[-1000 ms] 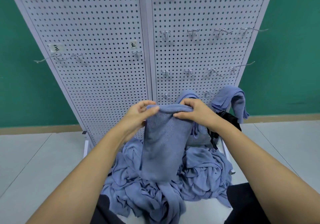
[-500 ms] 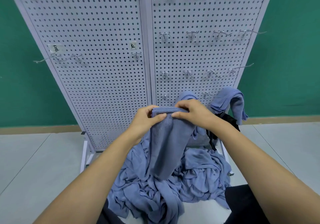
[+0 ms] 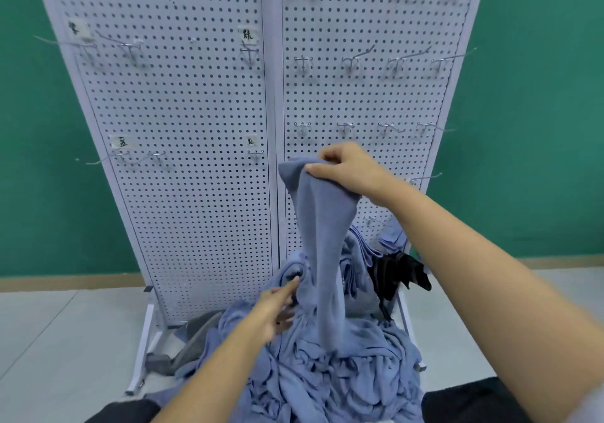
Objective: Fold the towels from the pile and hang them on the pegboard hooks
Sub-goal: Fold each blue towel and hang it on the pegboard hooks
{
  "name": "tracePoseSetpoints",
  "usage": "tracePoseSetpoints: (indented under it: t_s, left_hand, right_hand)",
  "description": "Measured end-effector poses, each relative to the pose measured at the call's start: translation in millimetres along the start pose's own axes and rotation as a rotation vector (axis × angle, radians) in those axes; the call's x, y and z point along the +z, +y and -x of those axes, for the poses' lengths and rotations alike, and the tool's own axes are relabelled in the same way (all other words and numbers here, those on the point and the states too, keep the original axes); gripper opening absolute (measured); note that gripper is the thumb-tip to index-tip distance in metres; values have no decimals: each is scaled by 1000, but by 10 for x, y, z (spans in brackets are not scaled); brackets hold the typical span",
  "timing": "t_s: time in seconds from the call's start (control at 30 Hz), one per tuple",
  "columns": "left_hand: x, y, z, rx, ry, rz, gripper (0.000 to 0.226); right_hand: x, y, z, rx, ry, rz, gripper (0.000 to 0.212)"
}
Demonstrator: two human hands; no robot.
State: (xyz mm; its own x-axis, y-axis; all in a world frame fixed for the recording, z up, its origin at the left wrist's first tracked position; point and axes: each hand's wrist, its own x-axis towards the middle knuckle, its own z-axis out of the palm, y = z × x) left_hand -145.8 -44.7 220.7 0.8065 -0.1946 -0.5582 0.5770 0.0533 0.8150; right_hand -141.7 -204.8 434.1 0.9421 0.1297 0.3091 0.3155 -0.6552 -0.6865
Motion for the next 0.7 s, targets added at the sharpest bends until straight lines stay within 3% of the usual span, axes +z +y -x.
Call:
tracePoseSetpoints:
  t_s: [0.17,0.27,0.37,0.47,0.57,0.7]
  left_hand:
    - [9,-148,-11,-286,-349,526,67]
    - [-4,-103,-43,-214,-356,680,49]
    - [-109,58,-76,-104,-259,559,22]
    - [-315,209,-129,-36,-134,337,23]
    - [-474,332,-148,18,-65,115,27]
    - [-611,492,-114,111,-76,-104,27]
  right_hand:
    - [-452,27,127,33,234,-300,28]
    - [-597,407,246,118,300,-430,22]
    - [-660,941,448,255,357,-522,23]
    - [-635,1470,698,415,331,-492,25]
    - [-583,1844,911,575,196,-455,25]
    - [-498,2090,1063,656,-10,-429,20]
